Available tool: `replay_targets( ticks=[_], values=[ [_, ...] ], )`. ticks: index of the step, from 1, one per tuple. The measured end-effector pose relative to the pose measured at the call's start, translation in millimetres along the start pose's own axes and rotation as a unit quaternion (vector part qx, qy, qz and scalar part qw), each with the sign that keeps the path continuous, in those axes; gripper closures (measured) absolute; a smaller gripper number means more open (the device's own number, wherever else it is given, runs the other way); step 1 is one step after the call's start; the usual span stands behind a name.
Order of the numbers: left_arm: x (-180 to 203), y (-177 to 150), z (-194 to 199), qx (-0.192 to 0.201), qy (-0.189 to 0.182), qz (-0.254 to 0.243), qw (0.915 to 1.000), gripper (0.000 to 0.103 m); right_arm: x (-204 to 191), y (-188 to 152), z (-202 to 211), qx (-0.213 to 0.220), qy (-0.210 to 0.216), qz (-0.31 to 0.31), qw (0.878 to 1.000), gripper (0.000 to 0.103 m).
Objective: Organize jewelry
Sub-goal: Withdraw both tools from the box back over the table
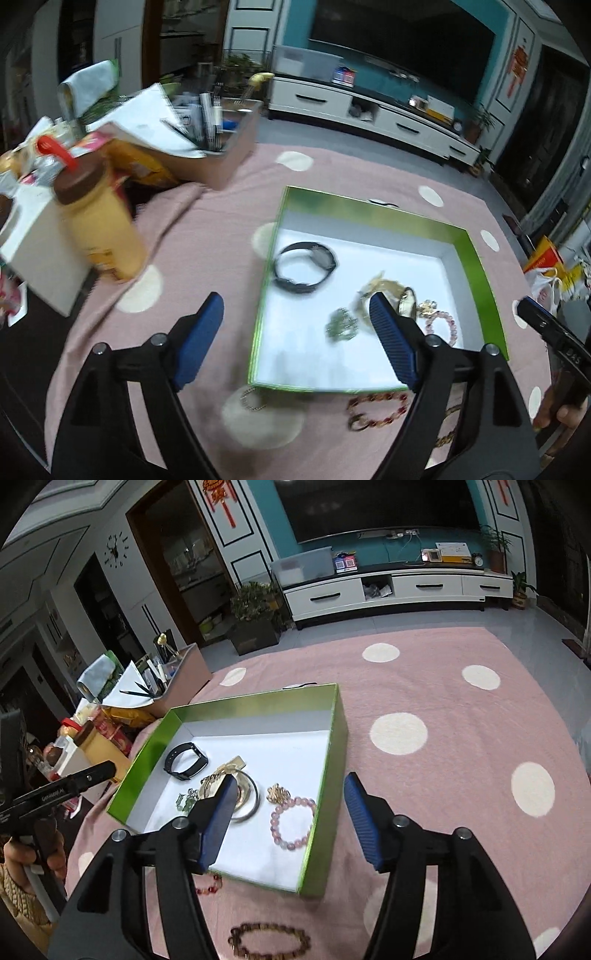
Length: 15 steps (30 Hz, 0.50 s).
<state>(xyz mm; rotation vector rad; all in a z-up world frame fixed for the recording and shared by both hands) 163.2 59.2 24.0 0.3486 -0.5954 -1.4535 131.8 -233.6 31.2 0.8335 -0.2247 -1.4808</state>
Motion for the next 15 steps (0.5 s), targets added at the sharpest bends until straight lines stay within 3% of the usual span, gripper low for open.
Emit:
replay_targets(
  ticks=[5,7,15],
  values=[
    [-24.9,-18.6,16.6,-0.001,0.013,0.021,0.9997,0.013,6.1,-14.8,20.4,0.005,-0.001,-0.005,1.000,0.036],
    [-33.9,-29.4,21.5,-0.003,0.016,0.030,0.9994,0.011,6.3,-22.4,27.6,0.004,-0.003,-0.002,1.000,0.030],
    [-49.9,-75.0,28.5,-0.020,0.024,0.039,0.9987,0.010,2.5,-55.1,50.3,-0.001,-0.003,0.010,1.000,0.030]
  ],
)
Point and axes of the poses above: each gripper's, at about its wrist camera, not at the fingertips, and z roughly against the way its jaws point, x to its right, y to its top, the point moved 2 cm from there along -z, roughly the way its jaws point, and after that the axes turned 7 degrees about -x, right-handed, at the moved point
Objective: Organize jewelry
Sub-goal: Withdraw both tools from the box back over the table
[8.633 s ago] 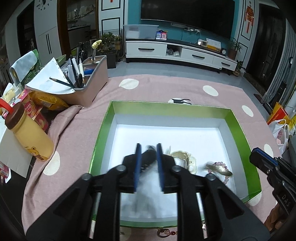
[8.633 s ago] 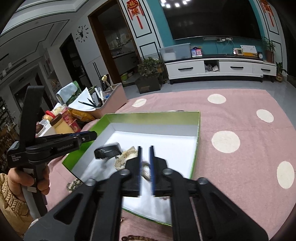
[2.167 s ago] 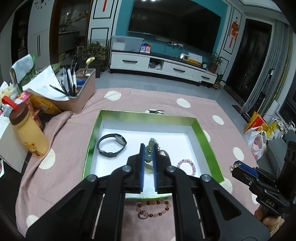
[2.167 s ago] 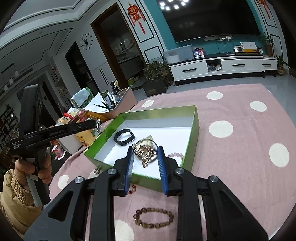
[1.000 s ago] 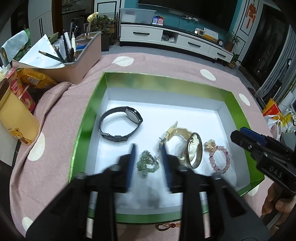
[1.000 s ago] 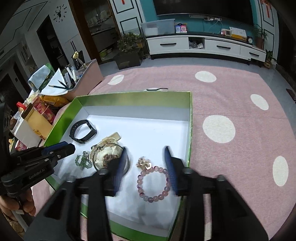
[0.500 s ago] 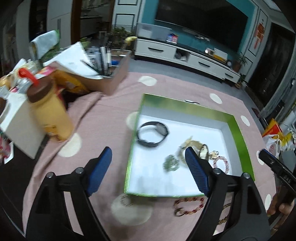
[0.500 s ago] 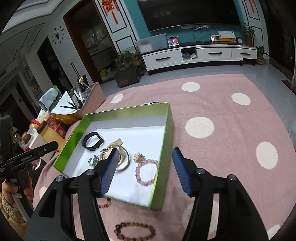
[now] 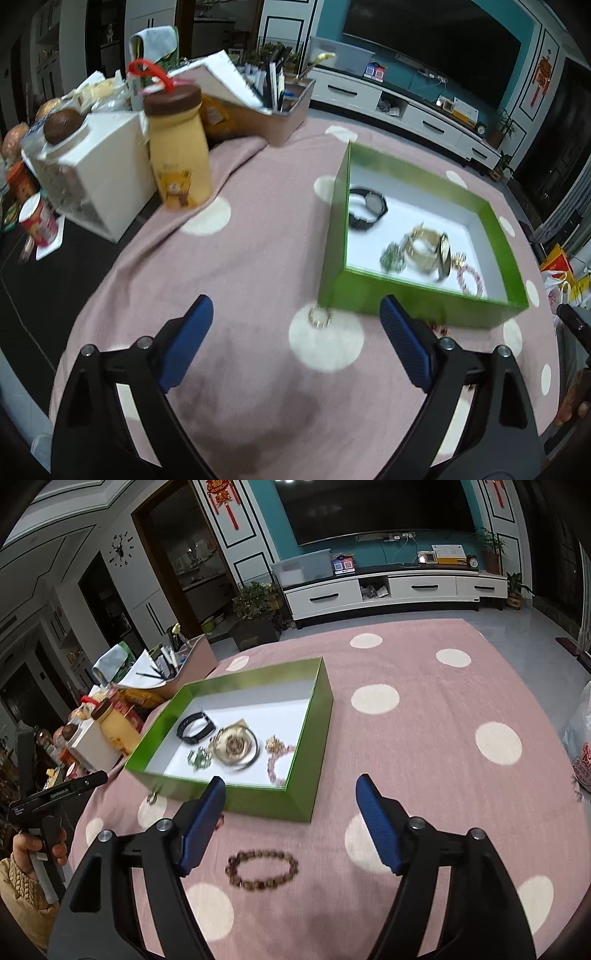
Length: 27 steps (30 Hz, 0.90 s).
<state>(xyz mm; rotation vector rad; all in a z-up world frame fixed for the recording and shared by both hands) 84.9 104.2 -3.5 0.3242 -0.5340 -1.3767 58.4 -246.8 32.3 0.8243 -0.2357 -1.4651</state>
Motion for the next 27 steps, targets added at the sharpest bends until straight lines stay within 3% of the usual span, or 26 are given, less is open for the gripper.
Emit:
replay_targets(
  ticks=[8,18,27],
  values=[
    [6.2,-40.2,-6.1,-0.023,-0.005,-0.023,0.9994,0.010,-16.0,-35.2,1.0,-0.023,0.014,0.017,0.999,0.030],
    [47.6,-67.8,-15.4,-0.033,-0.044,-0.080,0.9952,0.011,-57.9,-74.5,-26.7,-0.069,0.002,0.104,0.992,0.030],
    [89.6,-68.4,-37.2,-0.039,-0.065,-0.124,0.9894,0.029,-70.5,-83.5,-43.2,-0.079,-0.005,0.143,0.987,0.031]
  ],
)
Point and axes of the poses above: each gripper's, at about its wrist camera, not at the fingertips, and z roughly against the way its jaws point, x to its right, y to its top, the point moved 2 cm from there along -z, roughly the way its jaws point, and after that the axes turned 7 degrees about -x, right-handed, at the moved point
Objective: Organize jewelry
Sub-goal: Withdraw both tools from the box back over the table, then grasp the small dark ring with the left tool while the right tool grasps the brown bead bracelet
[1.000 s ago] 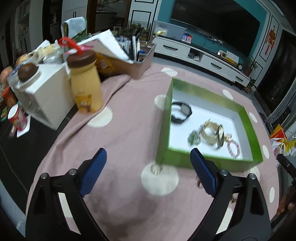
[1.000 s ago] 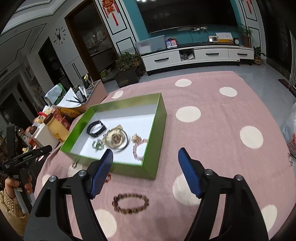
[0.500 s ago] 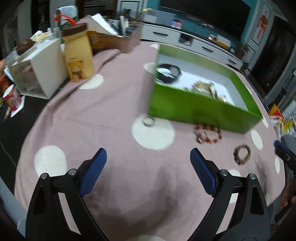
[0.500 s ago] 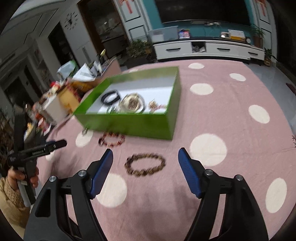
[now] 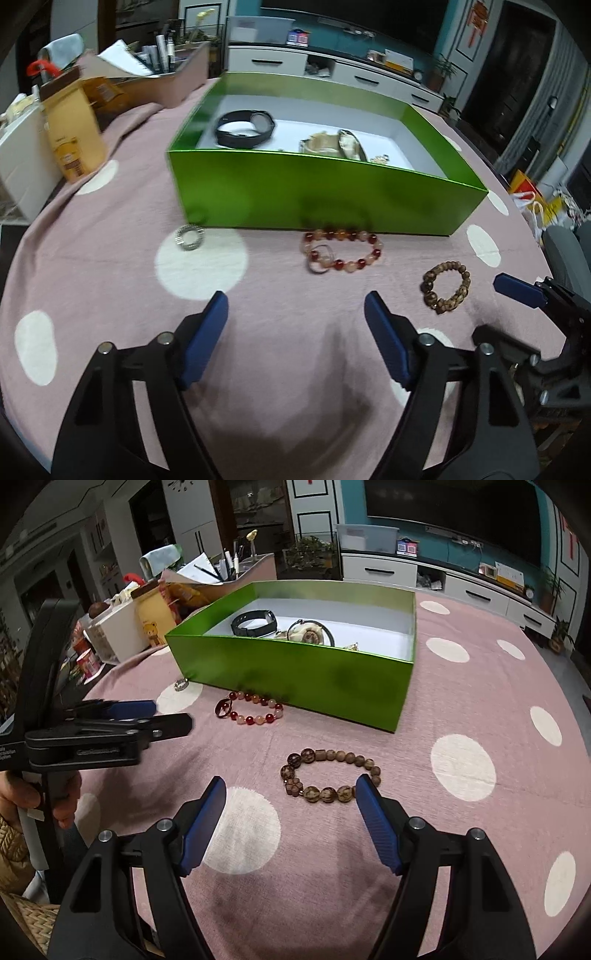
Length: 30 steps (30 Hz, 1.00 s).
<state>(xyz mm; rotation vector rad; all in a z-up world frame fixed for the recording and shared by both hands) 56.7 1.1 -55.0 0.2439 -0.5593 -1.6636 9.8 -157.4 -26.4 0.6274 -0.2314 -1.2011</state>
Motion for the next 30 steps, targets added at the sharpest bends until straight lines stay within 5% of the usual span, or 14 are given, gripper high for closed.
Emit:
replay_targets(
  ticks=[7,13,21,30],
  values=[
    [14.2,13.3,-24.2,-0.001,0.006,-0.028,0.9996,0.053,-0.8,1.2,-15.8,-0.013,0.000,0.017,1.000,0.045],
    [16.5,21.9,-34.6,-0.002,-0.001,-0.050,0.9988,0.071,1.9,2.0,-24.2,-0.020,0.002,0.016,1.000,0.046],
    [14.1,22.1,-37.6,0.004,-0.018,-0.057,0.9982,0.084,3.5,2.9,-29.6,-0.024,0.000,0.015,1.000,0.049],
    [6.9,17.3,-24.4,0.017,-0.032,-0.039,0.9986,0.084,0.7,2.8,-36.0,-0.034,-0.001,0.022,0.999,0.052]
  ],
)
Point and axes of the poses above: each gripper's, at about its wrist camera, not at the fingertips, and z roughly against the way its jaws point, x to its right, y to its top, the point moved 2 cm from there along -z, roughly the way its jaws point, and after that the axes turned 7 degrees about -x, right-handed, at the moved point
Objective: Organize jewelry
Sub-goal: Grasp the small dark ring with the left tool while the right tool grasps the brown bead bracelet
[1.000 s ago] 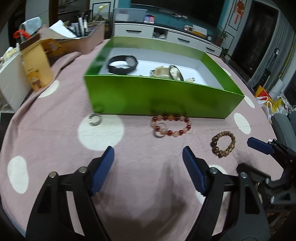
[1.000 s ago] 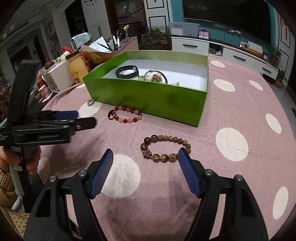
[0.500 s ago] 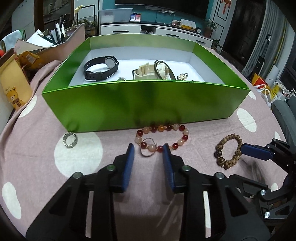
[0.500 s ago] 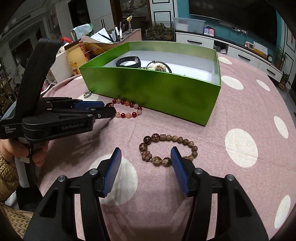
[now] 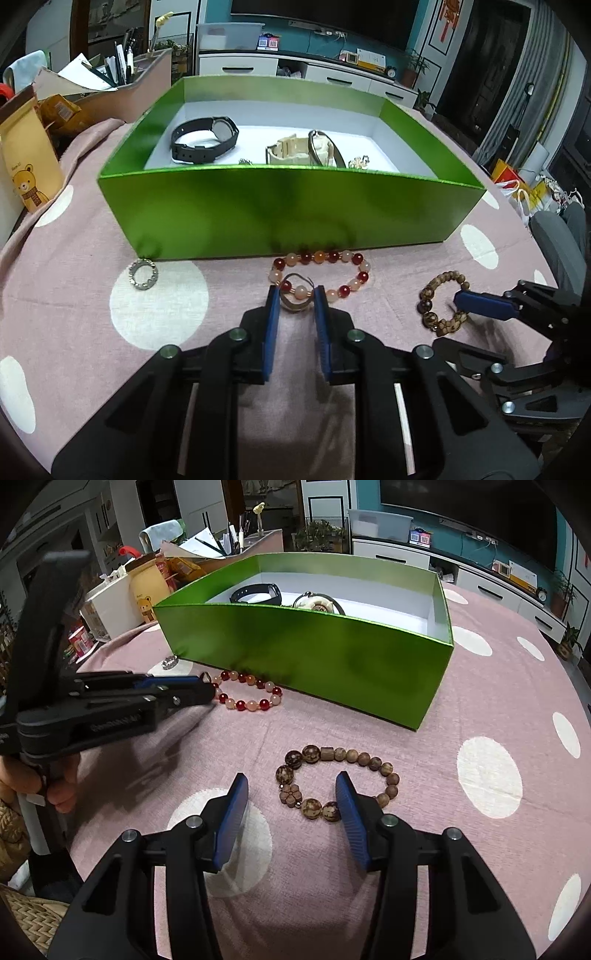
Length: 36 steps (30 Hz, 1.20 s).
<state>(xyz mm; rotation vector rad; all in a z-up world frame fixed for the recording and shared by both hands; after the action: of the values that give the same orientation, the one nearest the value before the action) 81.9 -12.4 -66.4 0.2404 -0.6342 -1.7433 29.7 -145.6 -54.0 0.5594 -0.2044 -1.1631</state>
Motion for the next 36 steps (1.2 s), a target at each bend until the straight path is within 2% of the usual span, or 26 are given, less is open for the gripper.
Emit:
replay_targets(
  ticks=[8,11,14,16,20,26,36],
  values=[
    [-8.2,-3.3,26.5,0.024,-0.011,0.018,0.9995,0.084,-6.5,0.7,-7.6,-0.008,-0.018,0.019,1.000,0.053],
    [-13.3,-4.9,32.7,0.025,-0.009,0.025,0.9993,0.084,-9.0,0.4,-8.6,-0.003,-0.030,0.029,0.999,0.061],
    [-18.8,-6.6,39.4,0.028,-0.003,0.032,0.9991,0.084,-12.3,1.2,-9.1,0.001,-0.027,0.038,0.999,0.074],
    [-22.6,-7.8,44.0,0.029,-0.001,0.040,0.9988,0.084,-14.6,2.1,-9.5,0.001,-0.025,0.044,0.999,0.090],
    [-26.2,-8.7,50.9,0.033,0.004,0.046,0.9984,0.084,-15.3,2.7,-9.9,0.004,-0.024,0.043,0.999,0.092],
    [-20.4,-8.2,60.3,0.041,0.005,0.039,0.9984,0.084,-5.9,2.2,-0.7,0.018,0.006,0.005,1.000,0.092],
    [-8.4,-2.8,72.7,0.050,0.005,0.027,0.9984,0.084,19.4,12.4,44.2,0.083,0.081,-0.071,0.991,0.092]
  ],
)
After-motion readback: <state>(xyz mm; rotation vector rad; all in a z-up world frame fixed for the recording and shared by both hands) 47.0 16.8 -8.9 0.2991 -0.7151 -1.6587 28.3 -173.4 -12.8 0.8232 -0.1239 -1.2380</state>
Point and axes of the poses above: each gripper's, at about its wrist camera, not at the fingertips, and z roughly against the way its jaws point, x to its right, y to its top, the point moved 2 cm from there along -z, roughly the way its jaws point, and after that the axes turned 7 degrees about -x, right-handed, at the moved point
